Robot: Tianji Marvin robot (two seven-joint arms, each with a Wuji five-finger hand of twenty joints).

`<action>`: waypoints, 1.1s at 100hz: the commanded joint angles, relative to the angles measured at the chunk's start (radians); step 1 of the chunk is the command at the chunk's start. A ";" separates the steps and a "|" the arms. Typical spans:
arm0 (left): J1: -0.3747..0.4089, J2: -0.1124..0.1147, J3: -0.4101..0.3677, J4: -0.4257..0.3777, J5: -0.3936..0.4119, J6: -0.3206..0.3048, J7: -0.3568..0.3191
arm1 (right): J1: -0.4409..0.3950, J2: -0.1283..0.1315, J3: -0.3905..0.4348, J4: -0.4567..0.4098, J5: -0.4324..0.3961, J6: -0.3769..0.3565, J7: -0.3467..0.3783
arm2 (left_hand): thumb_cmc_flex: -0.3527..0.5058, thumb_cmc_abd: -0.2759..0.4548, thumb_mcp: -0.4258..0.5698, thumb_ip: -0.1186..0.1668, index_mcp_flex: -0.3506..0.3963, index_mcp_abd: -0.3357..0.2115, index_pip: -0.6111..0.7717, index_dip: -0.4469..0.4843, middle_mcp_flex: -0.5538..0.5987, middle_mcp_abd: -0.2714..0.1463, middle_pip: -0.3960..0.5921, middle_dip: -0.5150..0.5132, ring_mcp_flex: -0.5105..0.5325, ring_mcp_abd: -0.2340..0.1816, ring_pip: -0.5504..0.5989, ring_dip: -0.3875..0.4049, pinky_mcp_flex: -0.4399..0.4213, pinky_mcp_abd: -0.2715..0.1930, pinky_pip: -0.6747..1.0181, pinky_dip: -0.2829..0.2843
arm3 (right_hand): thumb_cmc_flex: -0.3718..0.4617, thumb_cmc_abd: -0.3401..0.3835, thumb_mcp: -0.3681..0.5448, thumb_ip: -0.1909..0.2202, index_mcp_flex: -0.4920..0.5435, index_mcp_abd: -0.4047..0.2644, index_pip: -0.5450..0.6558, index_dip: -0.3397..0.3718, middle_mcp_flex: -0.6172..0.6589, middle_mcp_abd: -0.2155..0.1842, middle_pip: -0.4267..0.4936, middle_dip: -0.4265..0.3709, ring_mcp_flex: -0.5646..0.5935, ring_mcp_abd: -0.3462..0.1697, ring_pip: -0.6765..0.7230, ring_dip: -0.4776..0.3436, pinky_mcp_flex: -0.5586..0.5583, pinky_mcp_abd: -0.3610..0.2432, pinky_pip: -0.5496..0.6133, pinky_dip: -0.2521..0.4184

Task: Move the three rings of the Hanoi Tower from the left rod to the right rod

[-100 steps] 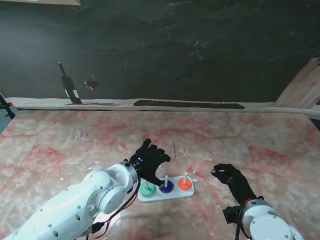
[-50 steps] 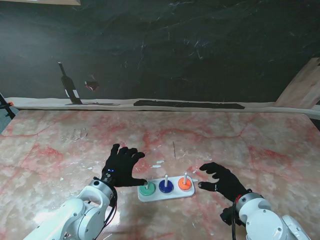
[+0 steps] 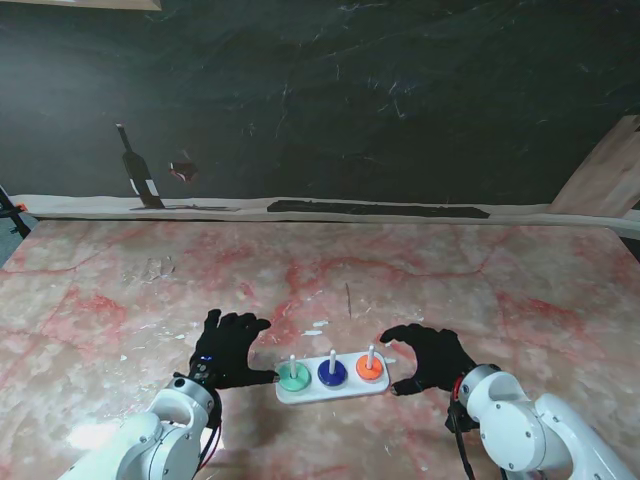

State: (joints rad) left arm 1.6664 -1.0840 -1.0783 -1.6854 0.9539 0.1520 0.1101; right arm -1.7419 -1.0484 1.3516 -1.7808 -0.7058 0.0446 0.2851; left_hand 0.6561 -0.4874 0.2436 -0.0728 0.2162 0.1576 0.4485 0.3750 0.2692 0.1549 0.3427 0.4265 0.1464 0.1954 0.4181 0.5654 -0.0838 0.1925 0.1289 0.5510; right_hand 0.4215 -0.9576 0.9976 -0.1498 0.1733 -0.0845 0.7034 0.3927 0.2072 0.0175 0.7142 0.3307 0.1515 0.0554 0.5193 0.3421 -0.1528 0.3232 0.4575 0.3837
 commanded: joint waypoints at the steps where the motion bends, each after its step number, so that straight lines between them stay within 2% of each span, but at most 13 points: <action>1: 0.008 0.001 -0.006 0.006 -0.002 -0.011 -0.004 | 0.004 0.002 -0.019 0.016 0.001 -0.010 -0.007 | 0.005 -0.005 -0.022 0.048 -0.028 0.006 -0.009 -0.003 -0.033 0.021 -0.022 -0.015 -0.037 0.002 -0.022 -0.008 -0.002 0.009 -0.021 -0.015 | -0.050 -0.061 0.022 -0.029 -0.052 -0.012 0.016 0.029 -0.034 -0.001 0.022 0.014 -0.030 -0.032 0.012 -0.005 -0.007 -0.007 -0.033 0.039; 12: 0.012 0.000 -0.016 0.009 -0.005 -0.015 0.000 | 0.041 0.003 -0.057 0.081 -0.025 -0.068 -0.039 | 0.006 -0.003 -0.024 0.049 -0.029 0.008 -0.010 -0.004 -0.032 0.021 -0.023 -0.016 -0.035 0.003 -0.022 -0.007 -0.001 0.009 -0.022 -0.018 | -0.071 -0.094 0.048 -0.036 -0.059 -0.016 0.020 0.053 -0.033 -0.006 0.029 0.015 -0.029 -0.036 0.015 -0.003 -0.005 -0.009 -0.055 0.052; 30: 0.016 -0.001 -0.027 0.012 -0.011 -0.018 0.004 | 0.082 0.003 -0.109 0.138 -0.092 -0.114 -0.088 | 0.009 -0.003 -0.028 0.051 -0.030 0.009 -0.011 -0.005 -0.031 0.020 -0.024 -0.016 -0.035 0.003 -0.022 -0.007 -0.001 0.010 -0.022 -0.022 | -0.103 -0.122 0.078 -0.047 -0.072 -0.014 0.018 0.077 -0.034 -0.011 0.049 0.023 -0.028 -0.040 0.019 -0.001 0.001 -0.011 -0.079 0.073; 50: 0.013 -0.001 -0.027 0.015 -0.017 -0.023 0.003 | 0.128 0.002 -0.166 0.215 -0.133 -0.140 -0.149 | 0.009 0.002 -0.034 0.052 -0.032 0.008 -0.011 -0.007 -0.032 0.019 -0.024 -0.016 -0.031 0.002 -0.023 -0.006 -0.001 0.010 -0.020 -0.023 | -0.114 -0.143 0.101 -0.053 -0.088 -0.015 0.005 0.074 -0.033 -0.020 0.096 0.041 -0.026 -0.045 0.074 0.025 0.010 -0.008 -0.074 0.105; 59: 0.012 -0.002 -0.026 0.016 -0.018 -0.024 0.002 | 0.149 -0.002 -0.192 0.254 -0.147 -0.139 -0.193 | 0.011 0.003 -0.036 0.053 -0.033 0.009 -0.011 -0.007 -0.031 0.021 -0.024 -0.016 -0.030 0.003 -0.023 -0.006 -0.001 0.010 -0.019 -0.023 | -0.111 -0.155 0.114 -0.055 -0.077 -0.016 0.032 0.085 -0.038 -0.021 0.156 0.064 -0.035 -0.046 0.132 0.054 0.014 -0.003 -0.055 0.114; 77: 0.012 -0.002 -0.027 0.016 -0.020 -0.022 0.000 | 0.183 -0.011 -0.226 0.321 -0.147 -0.152 -0.273 | 0.012 0.006 -0.041 0.054 -0.034 0.007 -0.011 -0.007 -0.030 0.019 -0.025 -0.016 -0.026 0.003 -0.023 -0.005 -0.002 0.012 -0.016 -0.021 | -0.108 -0.167 0.127 -0.056 -0.037 -0.035 0.086 0.120 -0.045 -0.033 0.267 0.099 -0.045 -0.056 0.257 0.110 0.018 0.008 0.003 0.078; 96: 0.011 -0.002 -0.028 0.016 -0.022 -0.021 0.001 | 0.210 -0.012 -0.245 0.348 -0.138 -0.172 -0.276 | 0.012 0.010 -0.045 0.055 -0.032 0.006 -0.010 -0.008 -0.029 0.020 -0.026 -0.016 -0.024 0.002 -0.024 -0.005 -0.003 0.013 -0.014 -0.019 | -0.098 -0.159 0.123 -0.054 -0.018 -0.068 0.097 0.132 -0.047 -0.046 0.298 0.113 -0.047 -0.057 0.282 0.121 0.017 0.010 0.024 0.049; 110: 0.010 -0.002 -0.029 0.017 -0.025 -0.023 -0.001 | 0.230 -0.012 -0.259 0.366 -0.128 -0.191 -0.276 | 0.013 0.012 -0.049 0.056 -0.030 0.004 -0.010 -0.008 -0.014 0.025 -0.014 -0.011 -0.022 0.003 -0.025 -0.005 -0.003 0.014 -0.012 -0.017 | -0.056 -0.113 0.102 -0.035 0.015 -0.089 0.099 0.147 -0.021 -0.073 0.326 0.149 -0.033 -0.058 0.307 0.131 0.012 0.019 0.056 0.015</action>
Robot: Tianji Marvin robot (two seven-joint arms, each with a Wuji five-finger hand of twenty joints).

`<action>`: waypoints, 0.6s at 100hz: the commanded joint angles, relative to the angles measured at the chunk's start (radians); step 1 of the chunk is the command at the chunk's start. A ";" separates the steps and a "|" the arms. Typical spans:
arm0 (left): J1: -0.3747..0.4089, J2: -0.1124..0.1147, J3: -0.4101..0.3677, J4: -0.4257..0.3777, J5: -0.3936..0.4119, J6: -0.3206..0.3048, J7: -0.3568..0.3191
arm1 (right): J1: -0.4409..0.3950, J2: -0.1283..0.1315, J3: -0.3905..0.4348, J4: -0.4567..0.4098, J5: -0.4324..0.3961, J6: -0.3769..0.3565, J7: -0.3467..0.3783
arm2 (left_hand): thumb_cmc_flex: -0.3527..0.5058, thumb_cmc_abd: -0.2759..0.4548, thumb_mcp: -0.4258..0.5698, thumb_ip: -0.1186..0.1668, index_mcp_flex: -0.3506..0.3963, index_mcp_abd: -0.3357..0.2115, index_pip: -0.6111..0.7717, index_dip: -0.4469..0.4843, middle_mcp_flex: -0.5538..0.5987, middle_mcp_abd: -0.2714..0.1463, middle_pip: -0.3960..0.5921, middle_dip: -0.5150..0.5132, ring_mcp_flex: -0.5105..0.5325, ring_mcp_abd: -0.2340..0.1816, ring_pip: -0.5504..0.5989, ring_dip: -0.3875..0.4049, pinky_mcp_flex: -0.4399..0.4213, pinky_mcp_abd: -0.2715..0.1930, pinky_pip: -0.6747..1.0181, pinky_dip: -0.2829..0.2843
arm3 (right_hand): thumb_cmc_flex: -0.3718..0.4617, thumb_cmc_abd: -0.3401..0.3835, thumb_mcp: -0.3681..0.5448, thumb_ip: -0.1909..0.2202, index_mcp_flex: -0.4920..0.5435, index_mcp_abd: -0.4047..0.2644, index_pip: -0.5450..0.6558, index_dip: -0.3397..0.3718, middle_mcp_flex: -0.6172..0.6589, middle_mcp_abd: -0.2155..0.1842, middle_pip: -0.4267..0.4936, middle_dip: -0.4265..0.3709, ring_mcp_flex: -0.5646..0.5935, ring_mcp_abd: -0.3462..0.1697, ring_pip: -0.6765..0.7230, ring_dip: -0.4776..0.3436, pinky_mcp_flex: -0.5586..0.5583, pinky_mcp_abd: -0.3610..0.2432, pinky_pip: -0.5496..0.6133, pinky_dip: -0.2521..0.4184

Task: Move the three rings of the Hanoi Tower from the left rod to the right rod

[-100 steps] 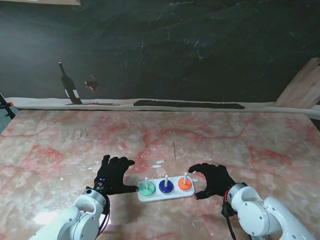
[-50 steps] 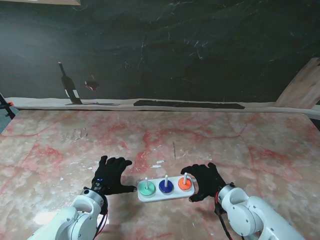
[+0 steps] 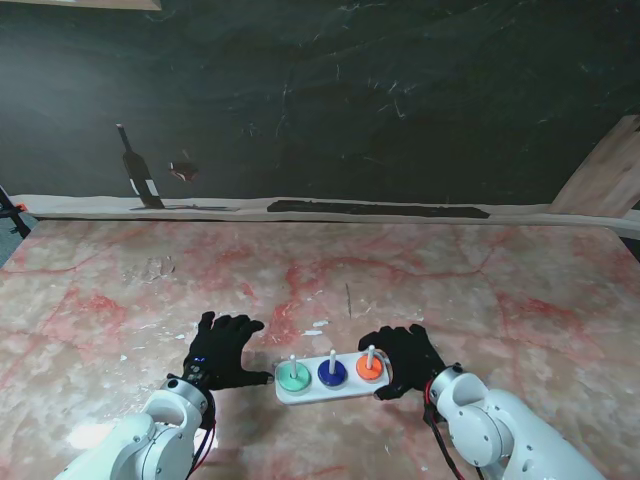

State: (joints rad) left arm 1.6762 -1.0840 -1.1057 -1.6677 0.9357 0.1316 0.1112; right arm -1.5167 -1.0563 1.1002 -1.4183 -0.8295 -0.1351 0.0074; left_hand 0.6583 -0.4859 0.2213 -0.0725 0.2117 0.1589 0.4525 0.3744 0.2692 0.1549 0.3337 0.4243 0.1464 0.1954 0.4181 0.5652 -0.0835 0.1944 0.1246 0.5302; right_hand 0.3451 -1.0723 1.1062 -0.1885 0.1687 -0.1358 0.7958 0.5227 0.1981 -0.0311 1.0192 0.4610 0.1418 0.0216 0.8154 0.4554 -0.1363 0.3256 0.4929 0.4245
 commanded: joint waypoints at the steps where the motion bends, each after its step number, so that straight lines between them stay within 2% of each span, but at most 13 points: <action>1: 0.000 -0.002 -0.001 0.000 -0.007 -0.003 -0.002 | 0.006 -0.004 -0.009 0.005 -0.005 -0.011 0.002 | 0.012 0.009 -0.027 0.056 -0.026 0.004 -0.014 -0.008 -0.012 0.026 -0.004 -0.009 -0.023 0.004 -0.025 -0.005 -0.004 0.012 -0.008 0.004 | 0.023 0.002 -0.006 0.005 0.021 -0.039 0.006 0.017 -0.010 -0.026 0.020 0.019 -0.022 -0.024 0.011 0.018 -0.004 0.017 0.022 -0.026; 15: -0.002 -0.002 0.000 0.001 -0.006 -0.002 -0.005 | 0.021 -0.003 -0.024 0.023 -0.013 -0.022 -0.005 | 0.013 0.014 -0.030 0.056 -0.024 0.002 -0.015 -0.008 -0.010 0.027 0.000 -0.009 -0.021 0.004 -0.025 -0.004 -0.004 0.012 -0.006 0.007 | 0.058 0.008 0.002 0.020 0.048 -0.066 0.001 0.021 0.043 -0.040 0.009 0.025 0.009 -0.022 0.014 0.020 -0.001 0.024 0.047 -0.043; 54: -0.002 -0.001 0.001 0.003 -0.003 -0.006 -0.002 | 0.048 -0.003 -0.064 0.065 -0.034 -0.033 -0.042 | 0.014 0.023 -0.040 0.059 -0.020 0.001 -0.017 -0.008 -0.008 0.027 0.000 -0.011 -0.017 0.004 -0.025 -0.003 -0.005 0.012 -0.002 0.013 | 0.087 0.036 0.010 0.031 0.127 -0.099 0.025 0.038 0.128 -0.039 0.023 0.046 0.057 -0.024 0.050 0.042 0.001 0.031 0.104 -0.081; 56: -0.002 -0.001 0.001 0.003 -0.003 -0.006 -0.002 | 0.049 -0.003 -0.064 0.065 -0.035 -0.033 -0.042 | 0.014 0.024 -0.041 0.059 -0.020 0.000 -0.017 -0.008 -0.008 0.027 0.000 -0.011 -0.017 0.004 -0.024 -0.003 -0.005 0.012 -0.001 0.014 | 0.090 0.041 0.005 0.036 0.132 -0.102 0.022 0.045 0.137 -0.039 0.015 0.061 0.067 -0.022 0.062 0.055 -0.006 0.032 0.139 -0.127; 60: -0.002 -0.001 0.001 0.002 -0.004 -0.006 -0.001 | 0.050 -0.003 -0.066 0.066 -0.036 -0.034 -0.044 | 0.014 0.024 -0.042 0.059 -0.018 0.000 -0.017 -0.008 -0.007 0.028 0.000 -0.011 -0.017 0.005 -0.024 -0.003 -0.005 0.012 -0.001 0.015 | 0.094 0.049 0.007 0.038 0.142 -0.107 0.024 0.048 0.153 -0.040 0.017 0.067 0.077 -0.021 0.067 0.059 -0.007 0.033 0.151 -0.144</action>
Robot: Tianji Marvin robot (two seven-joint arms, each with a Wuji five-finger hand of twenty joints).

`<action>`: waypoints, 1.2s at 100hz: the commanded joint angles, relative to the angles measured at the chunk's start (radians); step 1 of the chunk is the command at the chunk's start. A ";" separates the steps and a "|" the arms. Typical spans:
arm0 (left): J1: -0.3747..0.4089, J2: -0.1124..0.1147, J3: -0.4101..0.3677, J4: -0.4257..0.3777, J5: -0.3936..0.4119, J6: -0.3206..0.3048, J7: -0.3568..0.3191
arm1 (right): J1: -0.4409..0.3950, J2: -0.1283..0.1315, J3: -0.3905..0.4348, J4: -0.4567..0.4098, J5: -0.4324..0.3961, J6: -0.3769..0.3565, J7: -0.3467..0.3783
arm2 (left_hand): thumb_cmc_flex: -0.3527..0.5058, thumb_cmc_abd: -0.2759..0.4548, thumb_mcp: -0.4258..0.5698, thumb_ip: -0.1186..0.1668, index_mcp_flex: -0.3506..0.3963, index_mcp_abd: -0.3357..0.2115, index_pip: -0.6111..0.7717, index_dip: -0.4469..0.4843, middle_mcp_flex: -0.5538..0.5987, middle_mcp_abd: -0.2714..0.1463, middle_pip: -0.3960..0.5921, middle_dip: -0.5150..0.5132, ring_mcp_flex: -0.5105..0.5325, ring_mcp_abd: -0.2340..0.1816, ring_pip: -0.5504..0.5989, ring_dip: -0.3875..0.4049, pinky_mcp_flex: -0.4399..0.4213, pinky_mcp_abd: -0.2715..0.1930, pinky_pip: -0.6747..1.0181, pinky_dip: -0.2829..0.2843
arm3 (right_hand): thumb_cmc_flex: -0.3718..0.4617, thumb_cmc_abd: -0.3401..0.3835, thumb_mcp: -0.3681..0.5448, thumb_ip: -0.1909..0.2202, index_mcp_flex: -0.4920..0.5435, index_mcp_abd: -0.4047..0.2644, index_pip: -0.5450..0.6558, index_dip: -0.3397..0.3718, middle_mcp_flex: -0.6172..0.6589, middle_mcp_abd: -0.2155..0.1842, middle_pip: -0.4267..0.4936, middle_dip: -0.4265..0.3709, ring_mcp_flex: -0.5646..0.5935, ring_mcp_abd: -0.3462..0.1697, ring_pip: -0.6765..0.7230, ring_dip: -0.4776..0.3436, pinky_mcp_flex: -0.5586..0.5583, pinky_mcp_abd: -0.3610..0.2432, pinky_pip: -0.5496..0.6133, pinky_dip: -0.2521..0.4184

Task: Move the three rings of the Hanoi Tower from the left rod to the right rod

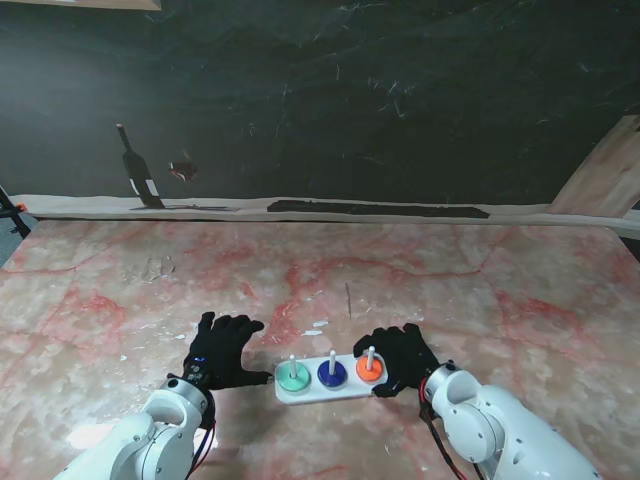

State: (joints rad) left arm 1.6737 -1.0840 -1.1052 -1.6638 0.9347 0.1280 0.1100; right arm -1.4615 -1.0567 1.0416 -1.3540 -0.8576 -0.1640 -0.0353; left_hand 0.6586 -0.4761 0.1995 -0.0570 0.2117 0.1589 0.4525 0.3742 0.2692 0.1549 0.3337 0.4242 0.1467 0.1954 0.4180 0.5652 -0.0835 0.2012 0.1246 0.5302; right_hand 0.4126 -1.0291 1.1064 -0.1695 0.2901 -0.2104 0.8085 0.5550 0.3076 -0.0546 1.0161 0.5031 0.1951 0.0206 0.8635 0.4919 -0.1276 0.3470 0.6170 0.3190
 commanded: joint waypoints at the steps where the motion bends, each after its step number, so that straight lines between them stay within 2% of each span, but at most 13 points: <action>1: 0.001 -0.002 0.000 -0.002 -0.003 -0.002 0.000 | -0.005 -0.003 -0.008 0.002 -0.009 -0.005 -0.002 | 0.013 0.014 -0.021 0.043 -0.018 -0.001 -0.017 -0.008 -0.007 0.028 0.000 -0.011 -0.015 0.004 -0.024 -0.003 -0.005 0.005 -0.001 0.015 | 0.027 0.008 0.008 0.019 0.022 -0.034 0.011 0.016 0.047 -0.017 0.021 0.026 0.024 -0.020 0.020 0.023 -0.015 0.011 0.028 -0.040; 16: 0.003 -0.001 -0.002 -0.003 -0.002 -0.003 0.000 | -0.001 -0.005 -0.015 0.008 -0.012 0.000 -0.014 | 0.014 0.019 -0.025 0.044 -0.017 -0.001 -0.018 -0.007 -0.005 0.027 -0.001 -0.011 -0.015 0.004 -0.024 -0.003 -0.006 0.006 0.001 0.018 | 0.040 0.039 0.017 0.024 0.049 -0.065 0.018 0.018 0.091 -0.016 0.029 0.029 0.047 -0.022 0.026 0.026 -0.012 0.013 0.047 -0.049; 42: 0.007 -0.001 -0.004 -0.006 0.001 0.000 -0.001 | 0.003 -0.005 -0.025 0.015 -0.025 0.004 -0.029 | 0.016 0.021 -0.031 0.045 -0.014 -0.001 -0.019 -0.007 -0.003 0.027 -0.003 -0.012 -0.011 0.005 -0.023 -0.003 -0.007 0.007 0.003 0.023 | 0.058 0.037 0.026 0.026 0.119 -0.099 0.043 0.028 0.144 -0.017 0.034 0.034 0.091 -0.023 0.049 0.037 -0.008 0.016 0.074 -0.065; 54: 0.004 -0.001 -0.003 -0.004 -0.001 -0.003 -0.002 | 0.010 -0.006 -0.034 0.030 -0.028 -0.001 -0.049 | 0.016 0.021 -0.034 0.045 -0.015 -0.001 -0.020 -0.007 -0.004 0.027 -0.004 -0.012 -0.011 0.006 -0.023 -0.003 -0.007 0.007 0.003 0.025 | 0.061 0.059 0.038 0.030 0.164 -0.102 0.064 0.039 0.174 -0.013 0.033 0.036 0.110 -0.024 0.060 0.044 -0.006 0.018 0.100 -0.072; 56: 0.003 -0.001 -0.002 -0.003 -0.001 -0.004 -0.002 | 0.011 -0.006 -0.035 0.032 -0.029 -0.002 -0.053 | 0.017 0.021 -0.035 0.046 -0.014 -0.002 -0.020 -0.007 -0.002 0.027 -0.003 -0.012 -0.011 0.006 -0.023 -0.003 -0.007 0.007 0.003 0.026 | 0.065 0.060 0.043 0.033 0.175 -0.103 0.064 0.048 0.185 -0.013 0.026 0.038 0.118 -0.024 0.058 0.050 -0.012 0.020 0.136 -0.117; 60: 0.002 -0.001 -0.002 -0.003 -0.002 -0.006 -0.002 | 0.011 -0.006 -0.036 0.033 -0.032 -0.002 -0.056 | 0.017 0.022 -0.036 0.046 -0.013 -0.003 -0.019 -0.006 -0.004 0.026 -0.004 -0.012 -0.010 0.005 -0.023 -0.003 -0.007 0.007 0.004 0.027 | 0.064 0.064 0.048 0.035 0.181 -0.107 0.064 0.051 0.199 -0.017 0.024 0.037 0.127 -0.024 0.059 0.052 -0.012 0.021 0.149 -0.132; 87: 0.000 -0.001 0.000 -0.001 0.000 -0.006 -0.003 | 0.015 -0.005 -0.041 0.039 -0.040 -0.009 -0.063 | 0.017 0.024 -0.042 0.046 -0.015 -0.004 -0.020 -0.006 -0.003 0.026 -0.004 -0.012 -0.008 0.005 -0.024 -0.003 -0.008 0.007 0.007 0.033 | 0.078 0.089 0.075 0.047 0.220 -0.109 0.075 0.054 0.235 -0.018 0.019 0.035 0.163 -0.027 0.063 0.053 -0.009 0.025 0.171 -0.145; 120: 0.000 -0.001 0.000 -0.002 0.001 -0.004 -0.003 | 0.021 -0.006 -0.042 0.045 -0.044 -0.027 -0.075 | 0.019 0.027 -0.047 0.047 -0.015 -0.003 -0.021 -0.006 -0.003 0.027 -0.004 -0.012 -0.004 0.006 -0.023 -0.002 -0.009 0.009 0.010 0.042 | 0.081 0.078 0.088 0.049 0.241 -0.112 0.077 0.055 0.264 -0.012 0.030 0.041 0.192 -0.030 0.067 0.054 -0.007 0.035 0.205 -0.158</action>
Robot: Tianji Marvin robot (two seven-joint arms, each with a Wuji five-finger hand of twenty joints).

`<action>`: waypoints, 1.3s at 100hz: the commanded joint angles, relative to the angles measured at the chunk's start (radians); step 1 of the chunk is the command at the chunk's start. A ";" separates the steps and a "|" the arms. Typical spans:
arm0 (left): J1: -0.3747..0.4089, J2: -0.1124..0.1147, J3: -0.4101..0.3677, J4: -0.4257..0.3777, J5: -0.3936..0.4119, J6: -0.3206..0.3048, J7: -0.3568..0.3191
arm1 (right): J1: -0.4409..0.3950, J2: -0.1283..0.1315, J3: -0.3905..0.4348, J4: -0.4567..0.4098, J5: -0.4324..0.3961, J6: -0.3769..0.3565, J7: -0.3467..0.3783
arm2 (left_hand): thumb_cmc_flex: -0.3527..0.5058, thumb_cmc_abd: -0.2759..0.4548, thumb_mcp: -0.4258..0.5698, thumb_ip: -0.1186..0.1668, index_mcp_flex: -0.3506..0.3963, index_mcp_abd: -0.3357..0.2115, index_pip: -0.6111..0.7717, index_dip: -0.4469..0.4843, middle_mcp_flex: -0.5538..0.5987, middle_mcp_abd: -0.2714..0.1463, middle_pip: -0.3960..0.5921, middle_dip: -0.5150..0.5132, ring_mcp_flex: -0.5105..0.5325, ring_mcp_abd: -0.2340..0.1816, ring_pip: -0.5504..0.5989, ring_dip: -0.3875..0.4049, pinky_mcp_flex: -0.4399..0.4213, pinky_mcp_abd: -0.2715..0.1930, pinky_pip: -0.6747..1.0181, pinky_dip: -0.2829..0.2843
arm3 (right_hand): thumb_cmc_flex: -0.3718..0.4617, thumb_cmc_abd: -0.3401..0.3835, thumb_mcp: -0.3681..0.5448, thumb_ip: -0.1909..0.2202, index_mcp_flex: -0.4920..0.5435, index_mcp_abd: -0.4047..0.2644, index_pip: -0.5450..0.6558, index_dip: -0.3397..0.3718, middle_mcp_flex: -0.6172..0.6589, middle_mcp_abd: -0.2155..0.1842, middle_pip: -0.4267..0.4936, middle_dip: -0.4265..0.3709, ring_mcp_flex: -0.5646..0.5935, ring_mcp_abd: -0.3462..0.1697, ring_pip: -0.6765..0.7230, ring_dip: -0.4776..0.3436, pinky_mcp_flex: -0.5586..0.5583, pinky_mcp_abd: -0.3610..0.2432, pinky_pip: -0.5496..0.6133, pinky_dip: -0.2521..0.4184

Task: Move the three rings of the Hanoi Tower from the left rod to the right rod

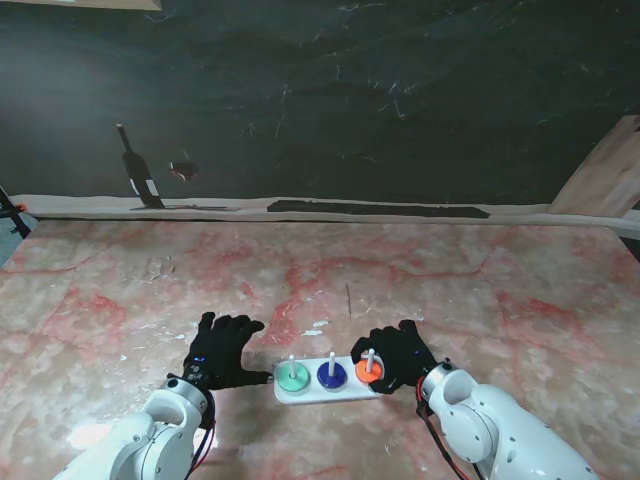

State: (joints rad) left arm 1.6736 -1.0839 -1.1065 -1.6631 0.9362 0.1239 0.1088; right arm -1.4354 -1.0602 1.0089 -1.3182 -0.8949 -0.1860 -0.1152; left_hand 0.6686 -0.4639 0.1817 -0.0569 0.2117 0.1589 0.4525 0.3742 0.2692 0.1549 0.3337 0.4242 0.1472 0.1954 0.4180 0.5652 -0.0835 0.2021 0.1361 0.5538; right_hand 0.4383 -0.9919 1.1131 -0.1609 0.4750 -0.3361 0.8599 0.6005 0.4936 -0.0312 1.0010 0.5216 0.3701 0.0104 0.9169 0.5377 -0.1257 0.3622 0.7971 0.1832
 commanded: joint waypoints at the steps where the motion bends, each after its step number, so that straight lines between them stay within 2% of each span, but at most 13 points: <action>1: 0.000 -0.001 0.002 -0.003 -0.001 0.000 -0.002 | -0.004 -0.002 -0.010 0.010 -0.006 -0.005 0.006 | 0.009 0.015 -0.030 0.047 -0.014 -0.004 -0.021 -0.006 -0.003 0.026 -0.004 -0.012 -0.004 0.006 -0.023 -0.002 -0.008 0.008 -0.001 0.018 | 0.054 0.040 0.082 0.040 0.056 0.015 0.026 0.010 0.079 -0.035 0.045 0.022 0.017 -0.020 0.013 0.009 -0.009 0.020 0.026 -0.023; 15: 0.001 0.000 0.001 -0.004 0.000 0.000 -0.004 | -0.002 0.001 -0.018 0.012 -0.017 0.006 0.012 | 0.009 0.016 -0.032 0.047 -0.015 -0.004 -0.021 -0.005 -0.003 0.026 -0.004 -0.011 -0.001 0.006 -0.021 -0.001 -0.009 0.008 0.001 0.023 | 0.053 0.014 0.093 0.040 0.063 0.045 0.025 0.008 0.127 -0.028 0.021 0.008 0.048 -0.011 0.009 0.007 -0.009 0.027 0.063 -0.032; 31: -0.002 0.000 0.002 -0.002 -0.001 0.000 -0.008 | 0.002 0.001 -0.023 0.021 -0.025 0.004 -0.003 | 0.010 0.015 -0.035 0.048 -0.014 -0.003 -0.021 -0.005 -0.001 0.026 -0.003 -0.011 0.001 0.008 -0.021 -0.001 -0.010 0.008 0.005 0.030 | 0.061 0.007 0.107 0.039 0.096 0.059 0.037 0.008 0.209 -0.043 0.029 0.005 0.084 -0.015 0.016 0.010 -0.008 0.032 0.100 -0.028; 63: -0.006 0.000 0.005 0.000 -0.005 0.002 -0.014 | 0.010 -0.001 -0.033 0.041 -0.031 -0.008 -0.035 | 0.011 0.018 -0.038 0.048 -0.014 -0.003 -0.021 -0.005 -0.001 0.026 -0.003 -0.011 0.004 0.009 -0.021 -0.001 -0.011 0.008 0.008 0.040 | 0.085 -0.009 0.141 0.039 0.156 0.064 0.059 0.009 0.294 -0.033 0.035 0.007 0.139 -0.018 0.022 0.011 -0.006 0.042 0.152 -0.012; 70: -0.007 0.001 0.006 0.000 -0.004 0.001 -0.015 | 0.010 -0.002 -0.031 0.042 -0.028 -0.010 -0.038 | 0.011 0.017 -0.039 0.048 -0.014 -0.002 -0.020 -0.005 -0.001 0.026 -0.003 -0.011 0.004 0.009 -0.021 -0.001 -0.011 0.008 0.009 0.042 | 0.092 -0.017 0.145 0.013 0.163 0.066 0.061 0.008 0.304 -0.029 0.035 0.001 0.147 -0.018 0.022 0.011 -0.008 0.044 0.158 -0.009; 77: -0.007 0.000 0.006 0.001 -0.005 0.000 -0.014 | 0.008 -0.003 -0.029 0.041 -0.028 -0.011 -0.039 | 0.011 0.019 -0.040 0.048 -0.014 -0.002 -0.020 -0.005 -0.001 0.026 -0.004 -0.011 0.005 0.008 -0.020 -0.001 -0.011 0.008 0.010 0.045 | 0.095 -0.021 0.147 0.005 0.164 0.064 0.062 0.007 0.305 -0.030 0.036 -0.002 0.149 -0.017 0.021 0.011 -0.009 0.045 0.160 -0.009; 130: -0.010 0.001 0.006 0.003 -0.008 -0.001 -0.017 | -0.010 -0.002 -0.001 0.002 -0.031 -0.009 -0.021 | 0.013 0.021 -0.045 0.049 -0.014 -0.001 -0.020 -0.005 -0.001 0.026 -0.003 -0.011 0.010 0.011 -0.018 0.001 -0.013 0.010 0.014 0.060 | 0.097 -0.021 0.151 -0.001 0.150 0.059 0.055 0.004 0.302 -0.033 0.036 -0.010 0.143 -0.016 0.013 0.008 -0.009 0.046 0.163 -0.008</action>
State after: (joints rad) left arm 1.6644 -1.0835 -1.1020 -1.6584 0.9333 0.1250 0.0931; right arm -1.4315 -1.0651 1.0079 -1.3133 -0.9176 -0.1946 -0.1450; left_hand 0.6687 -0.4555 0.1683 -0.0566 0.2118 0.1589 0.4525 0.3742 0.2692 0.1549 0.3337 0.4242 0.1478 0.1954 0.4180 0.5652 -0.0849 0.2024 0.1494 0.5908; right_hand 0.4359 -1.0592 1.1123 -0.2125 0.5863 -0.2842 0.8845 0.5945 0.6576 0.0172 0.9258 0.4783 0.4916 0.0098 0.9272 0.5390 -0.1253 0.3869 0.9443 0.1702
